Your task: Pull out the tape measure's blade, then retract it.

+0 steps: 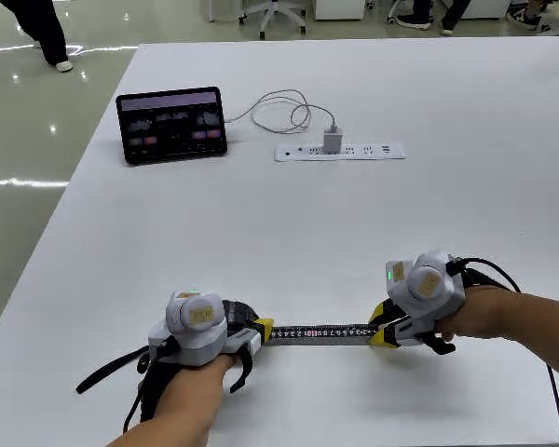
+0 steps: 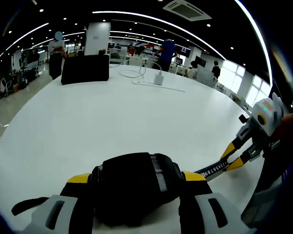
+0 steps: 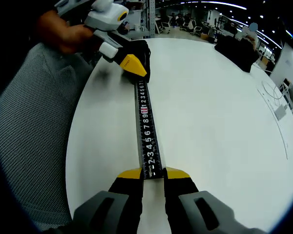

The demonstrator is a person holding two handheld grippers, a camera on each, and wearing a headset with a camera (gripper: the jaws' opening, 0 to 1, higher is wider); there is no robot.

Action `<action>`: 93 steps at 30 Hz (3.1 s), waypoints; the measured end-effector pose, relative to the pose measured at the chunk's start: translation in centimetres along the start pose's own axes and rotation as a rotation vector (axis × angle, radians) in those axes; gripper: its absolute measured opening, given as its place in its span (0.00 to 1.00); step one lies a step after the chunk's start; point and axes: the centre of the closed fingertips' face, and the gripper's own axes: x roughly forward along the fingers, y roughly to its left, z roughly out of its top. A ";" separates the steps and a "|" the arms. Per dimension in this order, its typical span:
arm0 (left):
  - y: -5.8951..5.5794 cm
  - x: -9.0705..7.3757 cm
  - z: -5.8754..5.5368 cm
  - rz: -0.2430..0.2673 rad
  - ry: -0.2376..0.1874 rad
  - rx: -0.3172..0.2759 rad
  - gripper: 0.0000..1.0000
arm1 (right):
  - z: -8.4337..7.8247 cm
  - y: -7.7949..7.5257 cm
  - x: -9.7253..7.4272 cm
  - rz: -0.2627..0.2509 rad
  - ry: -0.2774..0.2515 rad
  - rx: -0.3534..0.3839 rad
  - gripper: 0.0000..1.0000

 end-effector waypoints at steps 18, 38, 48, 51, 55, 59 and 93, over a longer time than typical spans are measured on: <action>0.1 0.0 0.0 -0.001 0.001 0.000 0.67 | 0.6 0.0 0.5 0.002 -0.015 -0.003 0.12; 0.0 0.0 0.0 -0.007 0.007 -0.005 0.66 | 1.7 0.1 1.1 0.005 -0.024 -0.007 0.12; 0.0 0.0 -0.1 -0.007 0.009 -0.007 0.67 | 2.2 0.2 1.4 0.004 -0.028 -0.008 0.12; 0.0 -0.1 -0.1 -0.009 0.011 -0.008 0.66 | 2.4 0.2 1.5 0.003 -0.030 -0.005 0.12; 0.0 -0.1 -0.1 -0.012 0.014 -0.011 0.66 | 2.6 0.2 1.6 0.003 -0.031 0.001 0.12; 0.0 -0.1 -0.1 -0.012 0.017 -0.012 0.66 | 2.8 0.2 1.8 0.001 -0.032 0.006 0.12; 0.1 0.1 -0.1 -0.022 0.017 -0.018 0.66 | 5.9 0.8 3.5 0.007 -0.076 0.013 0.12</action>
